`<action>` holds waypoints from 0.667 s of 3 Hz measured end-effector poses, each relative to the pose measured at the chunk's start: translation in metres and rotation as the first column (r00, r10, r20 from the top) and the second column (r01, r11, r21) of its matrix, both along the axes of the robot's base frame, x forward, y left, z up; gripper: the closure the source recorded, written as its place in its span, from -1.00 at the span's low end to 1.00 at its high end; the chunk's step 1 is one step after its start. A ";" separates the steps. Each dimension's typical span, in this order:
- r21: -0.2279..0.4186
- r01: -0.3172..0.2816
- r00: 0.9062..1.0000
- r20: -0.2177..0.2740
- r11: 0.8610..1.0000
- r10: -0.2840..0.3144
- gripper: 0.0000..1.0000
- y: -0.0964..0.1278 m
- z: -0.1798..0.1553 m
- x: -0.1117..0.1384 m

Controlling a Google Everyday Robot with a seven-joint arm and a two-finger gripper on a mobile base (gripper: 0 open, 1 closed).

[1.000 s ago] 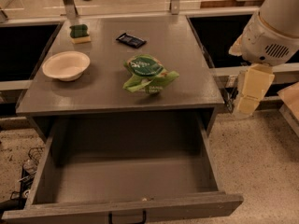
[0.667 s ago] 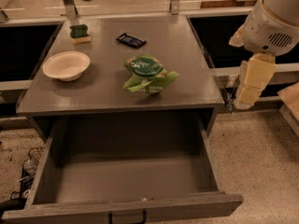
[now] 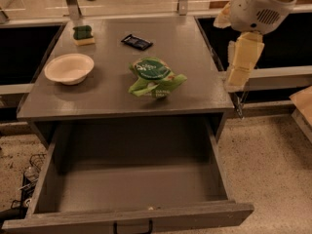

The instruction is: Place green rice chip bag into top drawer

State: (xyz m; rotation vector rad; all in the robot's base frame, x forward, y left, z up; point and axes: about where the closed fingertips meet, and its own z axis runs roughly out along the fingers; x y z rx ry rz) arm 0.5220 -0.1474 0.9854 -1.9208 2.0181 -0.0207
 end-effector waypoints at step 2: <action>0.032 -0.076 0.997 -0.014 0.997 0.076 -1.00 0.031 -0.008 0.023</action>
Offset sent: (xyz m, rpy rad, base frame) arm 0.0323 0.0444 -0.0186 0.0425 0.0585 0.1223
